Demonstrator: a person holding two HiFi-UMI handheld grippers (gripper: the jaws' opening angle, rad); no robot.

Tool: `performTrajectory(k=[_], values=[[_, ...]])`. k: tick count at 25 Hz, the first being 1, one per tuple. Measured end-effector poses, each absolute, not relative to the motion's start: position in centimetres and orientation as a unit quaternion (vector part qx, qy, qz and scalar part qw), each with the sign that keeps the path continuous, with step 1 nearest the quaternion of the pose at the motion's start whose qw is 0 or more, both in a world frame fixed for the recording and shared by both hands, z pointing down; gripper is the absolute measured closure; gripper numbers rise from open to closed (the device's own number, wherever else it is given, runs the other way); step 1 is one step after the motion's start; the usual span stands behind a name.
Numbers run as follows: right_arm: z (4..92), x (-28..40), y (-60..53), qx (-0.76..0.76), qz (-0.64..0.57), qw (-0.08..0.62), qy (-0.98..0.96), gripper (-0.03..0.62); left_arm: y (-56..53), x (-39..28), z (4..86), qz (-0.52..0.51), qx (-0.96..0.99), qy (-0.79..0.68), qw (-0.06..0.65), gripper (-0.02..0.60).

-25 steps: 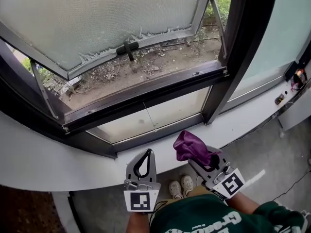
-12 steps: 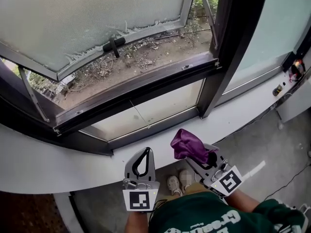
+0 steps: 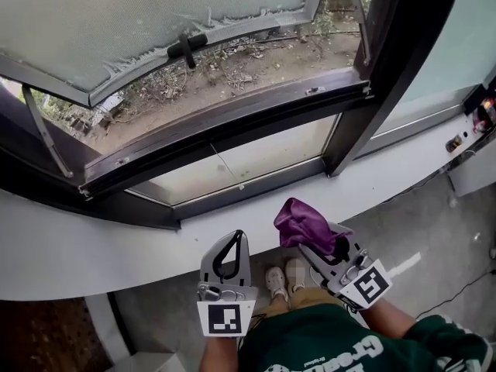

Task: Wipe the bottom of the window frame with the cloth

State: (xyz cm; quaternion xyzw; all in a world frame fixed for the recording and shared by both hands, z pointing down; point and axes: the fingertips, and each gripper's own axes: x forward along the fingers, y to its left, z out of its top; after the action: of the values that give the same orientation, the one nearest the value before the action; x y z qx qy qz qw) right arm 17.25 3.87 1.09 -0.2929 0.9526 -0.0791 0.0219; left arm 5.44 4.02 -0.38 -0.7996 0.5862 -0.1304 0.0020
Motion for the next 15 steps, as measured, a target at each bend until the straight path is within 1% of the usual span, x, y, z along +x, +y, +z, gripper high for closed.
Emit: performTrajectory(k=[7, 12, 15], values=[[3.4, 14.6, 3.7, -0.277, -0.087, 0.008, 0.957, 0.439, 4.7, 2.8, 1.8, -0.137, -0.779, 0.612, -0.018, 0.577], [2.3, 13.1, 3.8, -0.275, -0.084, 0.031, 0.957, 0.439, 4.7, 1.7, 2.6, -0.128, -0.778, 0.615, -0.031, 0.577], [2.6, 12.8, 4.0, -0.285, -0.082, 0.009, 0.955, 0.439, 4.4, 1.4, 2.6, -0.126, -0.785, 0.606, -0.026, 0.577]])
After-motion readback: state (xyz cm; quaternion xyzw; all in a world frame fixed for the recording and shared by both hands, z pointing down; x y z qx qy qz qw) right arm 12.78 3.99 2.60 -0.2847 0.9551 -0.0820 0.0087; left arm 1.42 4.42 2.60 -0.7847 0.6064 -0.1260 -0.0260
